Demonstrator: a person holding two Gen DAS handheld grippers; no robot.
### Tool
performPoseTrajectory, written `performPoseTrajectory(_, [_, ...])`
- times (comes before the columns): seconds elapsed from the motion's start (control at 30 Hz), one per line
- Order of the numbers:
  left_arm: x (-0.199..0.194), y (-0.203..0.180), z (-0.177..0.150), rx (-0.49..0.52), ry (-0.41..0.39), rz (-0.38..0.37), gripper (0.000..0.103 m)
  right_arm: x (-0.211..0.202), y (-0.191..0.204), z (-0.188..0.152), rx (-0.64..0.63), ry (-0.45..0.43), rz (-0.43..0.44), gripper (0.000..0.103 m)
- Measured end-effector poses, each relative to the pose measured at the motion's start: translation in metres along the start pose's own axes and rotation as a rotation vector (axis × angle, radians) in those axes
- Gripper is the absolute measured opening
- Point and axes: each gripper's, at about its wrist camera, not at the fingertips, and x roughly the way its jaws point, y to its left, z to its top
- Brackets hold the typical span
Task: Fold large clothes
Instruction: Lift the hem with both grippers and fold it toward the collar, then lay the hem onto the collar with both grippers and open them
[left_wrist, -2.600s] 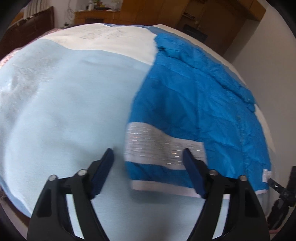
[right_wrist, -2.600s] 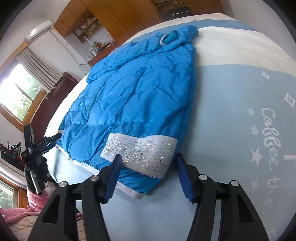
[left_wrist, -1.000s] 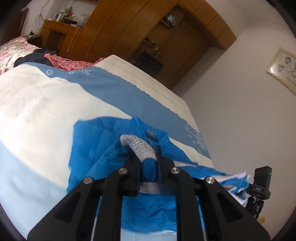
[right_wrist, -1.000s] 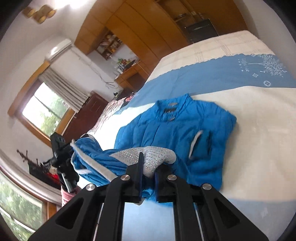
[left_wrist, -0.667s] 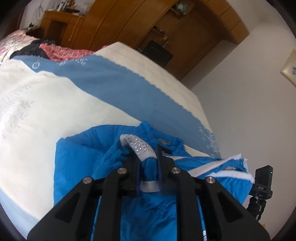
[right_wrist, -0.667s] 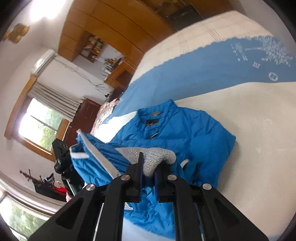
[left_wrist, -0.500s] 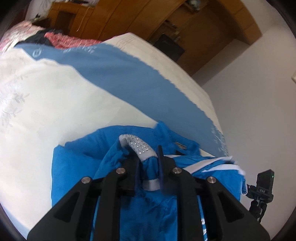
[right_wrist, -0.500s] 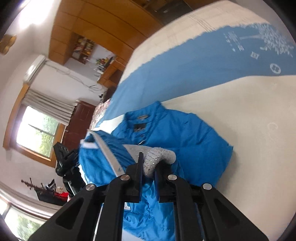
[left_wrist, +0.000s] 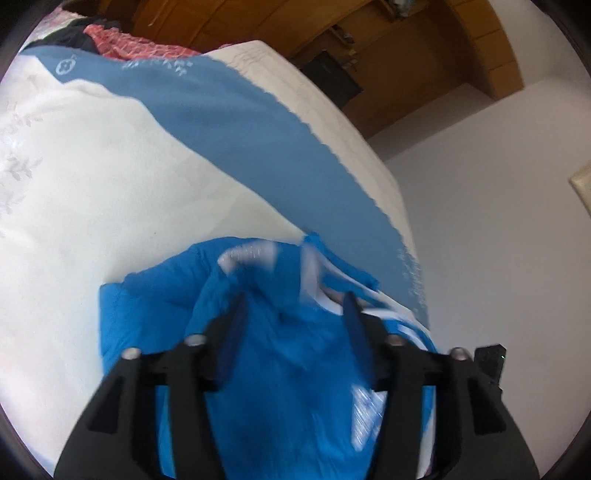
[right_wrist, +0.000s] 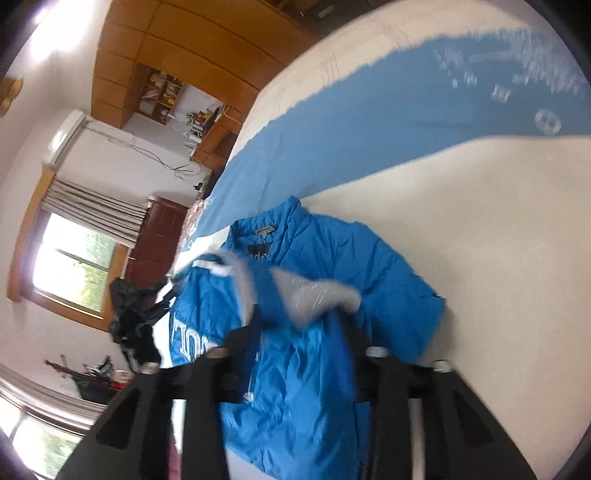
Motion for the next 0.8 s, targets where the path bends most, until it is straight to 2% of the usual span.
performPoseTrajectory(0.07, [-0.017,-0.004,-0.011,0.044,-0.013,0.034,0.054,-0.008,0.007,-0.009,-0.035,-0.006,-0.024,0.045])
performPoseTrajectory(0.23, [-0.04,-0.001,-0.057,0.18,-0.051,0.297,0.056,0.0,0.011,-0.045,-0.078,0.047,-0.156,0.045])
performPoseTrajectory(0.3, [-0.038,0.003,-0.073,0.214,-0.048,0.349,0.056,0.008,0.012,-0.053,-0.093,0.063,-0.179,0.045])
performPoseTrajectory(0.37, [-0.034,0.003,-0.088,0.245,-0.044,0.364,0.056,0.016,0.013,-0.06,-0.106,0.061,-0.207,0.039])
performPoseTrajectory(0.43, [-0.029,0.0,-0.097,0.267,-0.04,0.373,0.046,0.019,0.016,-0.061,-0.117,0.041,-0.244,0.02])
performPoseTrajectory(0.5, [-0.021,-0.004,-0.102,0.279,-0.051,0.429,0.035,0.019,0.02,-0.063,-0.121,0.022,-0.257,0.01])
performPoseTrajectory(0.53, [-0.017,-0.006,-0.1,0.28,-0.06,0.446,0.032,0.017,0.022,-0.062,-0.118,0.0,-0.266,0.007])
performPoseTrajectory(0.6, [-0.016,-0.008,-0.096,0.265,-0.085,0.466,0.027,0.01,0.02,-0.056,-0.083,-0.045,-0.268,0.006])
performPoseTrajectory(0.67, [-0.014,-0.008,-0.088,0.262,-0.097,0.474,0.027,0.01,0.015,-0.052,-0.046,-0.055,-0.271,0.005])
performPoseTrajectory(0.8, [0.012,0.005,-0.084,0.27,-0.045,0.494,0.029,0.038,-0.011,-0.057,-0.011,0.008,-0.296,0.005])
